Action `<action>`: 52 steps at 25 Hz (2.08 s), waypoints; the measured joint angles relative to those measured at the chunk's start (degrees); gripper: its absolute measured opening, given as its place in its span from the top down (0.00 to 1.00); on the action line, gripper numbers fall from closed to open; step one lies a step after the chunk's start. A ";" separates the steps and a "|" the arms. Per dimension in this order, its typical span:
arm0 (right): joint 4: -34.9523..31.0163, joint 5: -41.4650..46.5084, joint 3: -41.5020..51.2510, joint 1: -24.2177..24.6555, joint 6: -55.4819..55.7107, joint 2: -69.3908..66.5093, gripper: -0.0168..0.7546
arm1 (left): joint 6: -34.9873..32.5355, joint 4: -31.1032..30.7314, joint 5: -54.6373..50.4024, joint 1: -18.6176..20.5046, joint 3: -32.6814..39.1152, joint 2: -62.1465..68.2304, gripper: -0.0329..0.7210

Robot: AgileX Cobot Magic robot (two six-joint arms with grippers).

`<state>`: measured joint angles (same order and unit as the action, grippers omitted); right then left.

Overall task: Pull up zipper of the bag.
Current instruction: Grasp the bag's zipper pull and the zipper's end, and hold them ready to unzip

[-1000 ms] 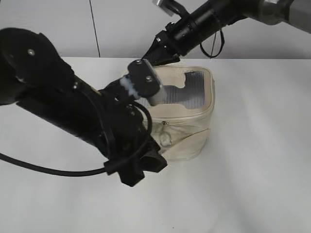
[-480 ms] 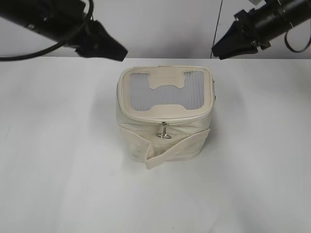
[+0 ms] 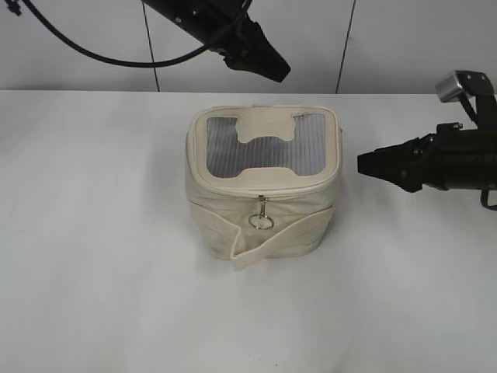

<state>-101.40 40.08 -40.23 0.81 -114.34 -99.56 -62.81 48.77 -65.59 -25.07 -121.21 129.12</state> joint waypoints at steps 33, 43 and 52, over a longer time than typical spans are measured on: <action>-3.16 -1.72 -5.67 -3.50 -10.28 -8.77 0.42 | 4.36 -4.23 -2.01 -3.43 -4.36 8.06 0.90; -3.16 -1.78 -6.00 -3.50 -10.34 -8.77 0.42 | 4.36 -4.23 -2.01 -3.43 -4.36 8.06 0.90; -3.16 -2.06 -7.56 -4.27 -10.34 -10.22 0.42 | 4.36 -4.23 -1.96 -3.43 -4.36 8.06 0.90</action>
<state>-104.56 38.02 -47.80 -3.46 -124.69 -109.78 -58.45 44.54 -67.55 -28.51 -125.57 137.19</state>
